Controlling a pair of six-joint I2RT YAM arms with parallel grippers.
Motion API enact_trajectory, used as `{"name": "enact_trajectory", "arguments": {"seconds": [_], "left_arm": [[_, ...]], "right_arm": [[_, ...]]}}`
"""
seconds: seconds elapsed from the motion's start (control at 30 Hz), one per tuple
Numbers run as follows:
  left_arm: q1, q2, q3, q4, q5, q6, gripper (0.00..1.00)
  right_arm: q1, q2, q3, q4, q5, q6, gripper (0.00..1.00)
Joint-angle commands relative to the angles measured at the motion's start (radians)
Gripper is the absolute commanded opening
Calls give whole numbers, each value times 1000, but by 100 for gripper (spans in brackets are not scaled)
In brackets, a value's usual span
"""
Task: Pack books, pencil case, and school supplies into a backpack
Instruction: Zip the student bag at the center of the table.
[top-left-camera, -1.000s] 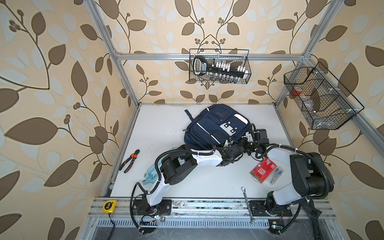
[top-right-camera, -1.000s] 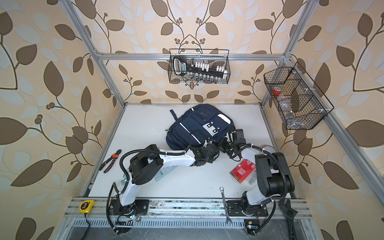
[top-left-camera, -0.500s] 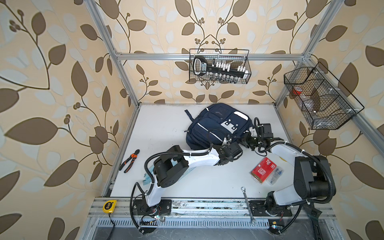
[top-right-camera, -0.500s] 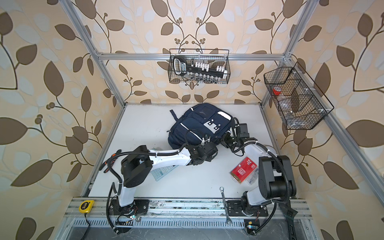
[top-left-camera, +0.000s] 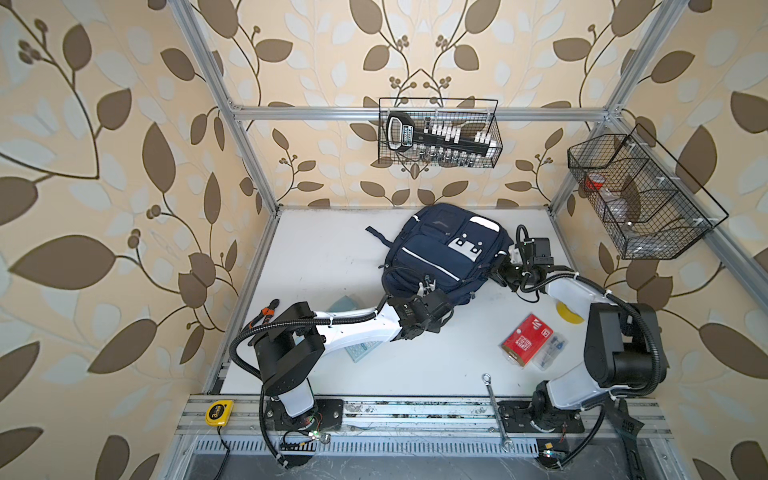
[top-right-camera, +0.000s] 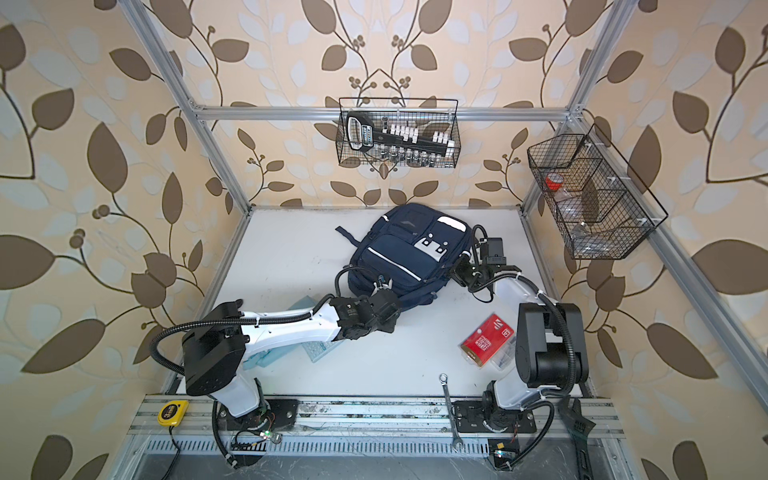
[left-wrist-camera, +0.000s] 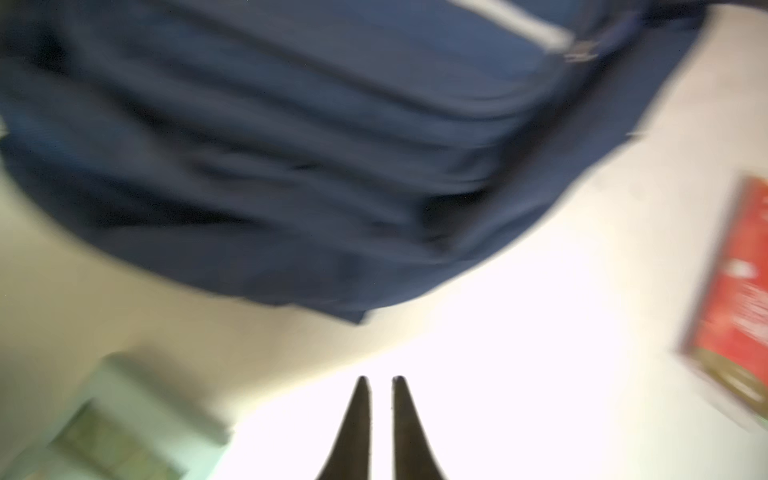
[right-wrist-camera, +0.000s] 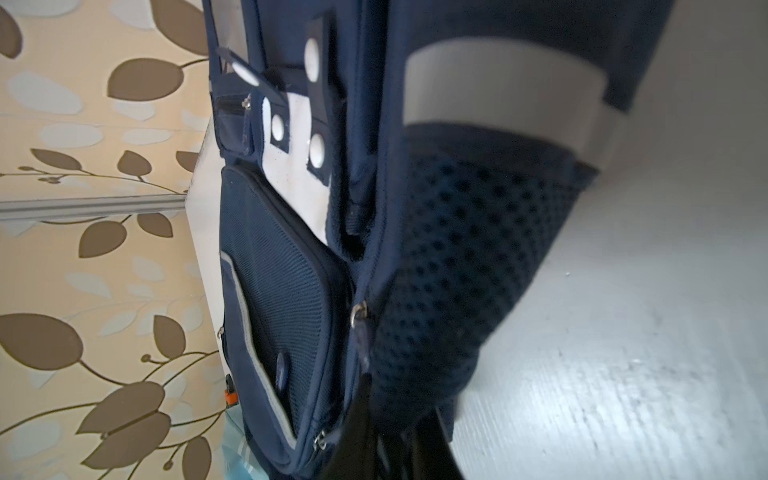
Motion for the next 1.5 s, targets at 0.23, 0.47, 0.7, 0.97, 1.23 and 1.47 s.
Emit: {"name": "enact_trajectory", "arguments": {"seconds": [0.23,0.47,0.7,0.97,1.23,1.47], "left_arm": [[-30,174,213,96,-21,0,73],[-30,231,335,-220,-292,-193,66],[-5,301,406,-169,-241,-144,50],[15,375,522,-172,-225,-100,58],[43,371,539,-248,-252,-171,1],[22,206,336,-250,-212,-140,0]], "right_arm": [[133,-133,47,-20,29,63,0],[136,-142,35,-19,19,71,0],[144,-163,26,-13,6,91,0],[154,-174,-21,25,-13,120,0],[152,-189,-36,28,6,118,0],[91,-138,-1,3,41,60,0]]}}
